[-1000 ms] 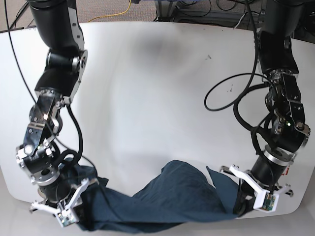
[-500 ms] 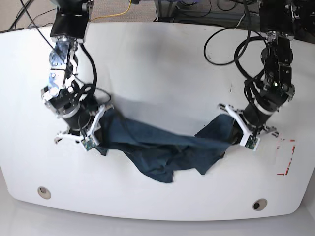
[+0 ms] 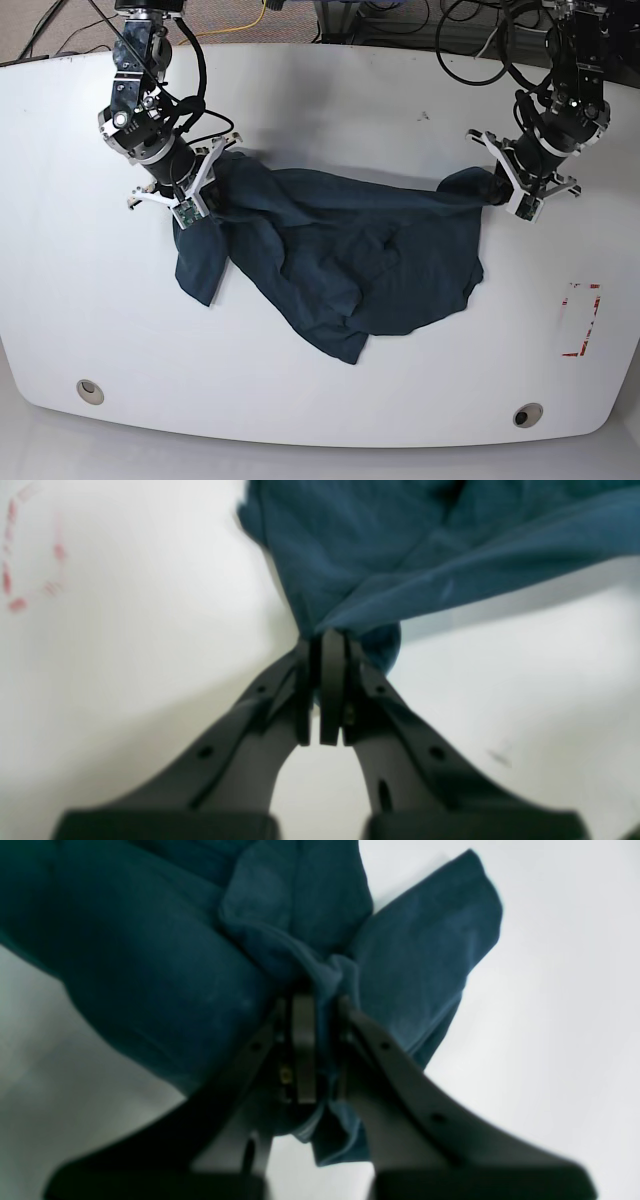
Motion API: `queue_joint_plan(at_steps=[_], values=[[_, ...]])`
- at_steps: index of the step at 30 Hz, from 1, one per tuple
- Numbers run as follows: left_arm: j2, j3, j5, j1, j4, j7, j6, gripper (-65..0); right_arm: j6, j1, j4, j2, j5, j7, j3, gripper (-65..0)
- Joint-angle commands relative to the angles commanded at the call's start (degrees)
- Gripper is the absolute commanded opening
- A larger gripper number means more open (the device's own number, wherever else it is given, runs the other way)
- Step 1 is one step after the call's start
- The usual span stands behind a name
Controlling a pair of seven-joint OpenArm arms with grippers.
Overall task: Layout the t-shirt on the table in an organized manner, then fold the t-shirt properly
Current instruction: 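Lay the stretched shirt down on the table and release both grippers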
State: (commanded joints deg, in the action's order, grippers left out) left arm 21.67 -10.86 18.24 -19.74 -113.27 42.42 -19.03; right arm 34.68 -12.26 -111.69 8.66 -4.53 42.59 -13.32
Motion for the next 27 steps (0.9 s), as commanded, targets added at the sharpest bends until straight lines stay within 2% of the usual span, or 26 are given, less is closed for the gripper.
queue_joint_plan(at_steps=[5,10,14,16,17,19,20,23,25,27], values=[[0.0,-1.8,-0.2,-2.4,0.0,0.0,-2.4,-64.3,0.0,-2.6,-0.2,-0.9,0.0,0.0,-0.2,-65.0],[0.9,-2.9,-0.2,-4.5,0.0,0.1,-3.5,-64.0,0.0,-5.0,-0.1,-1.1,0.0,0.0,-0.1,-65.0],[1.1,-3.1,-0.2,-5.2,0.0,0.1,-3.9,-63.9,0.0,-5.8,0.0,-2.9,0.5,0.0,-0.2,-64.7],[1.1,-3.1,-0.2,-5.4,0.0,0.1,-4.0,-63.9,-0.26,-6.4,0.1,-3.5,0.5,0.0,-0.2,-61.7],[1.1,-3.1,-0.2,-5.4,0.0,0.1,-4.0,-63.9,-0.35,-6.9,0.1,-3.6,0.5,0.0,-0.2,-59.3],[1.1,-3.1,-0.2,-5.7,0.0,0.1,-4.0,-63.9,-0.44,-7.6,-0.1,-3.9,0.3,0.0,-0.2,-48.0],[1.1,-3.1,-0.2,-5.7,0.0,0.1,-4.0,-63.9,-0.44,-7.6,-0.1,-3.9,0.1,0.0,-0.2,-45.7],[1.1,-2.7,-0.2,-5.6,0.0,0.1,-4.0,-63.9,-0.44,-7.6,-0.2,-5.8,0.1,0.0,0.1,-28.1],[1.1,-2.7,-0.2,-5.5,0.0,0.1,-4.0,-63.9,-0.44,-7.5,-0.3,-7.3,0.4,0.0,0.0,-20.8],[1.1,-2.6,-0.2,-5.5,0.0,0.1,-4.0,-64.0,-0.44,-7.4,-0.9,-8.0,0.5,0.0,0.2,-16.2]])
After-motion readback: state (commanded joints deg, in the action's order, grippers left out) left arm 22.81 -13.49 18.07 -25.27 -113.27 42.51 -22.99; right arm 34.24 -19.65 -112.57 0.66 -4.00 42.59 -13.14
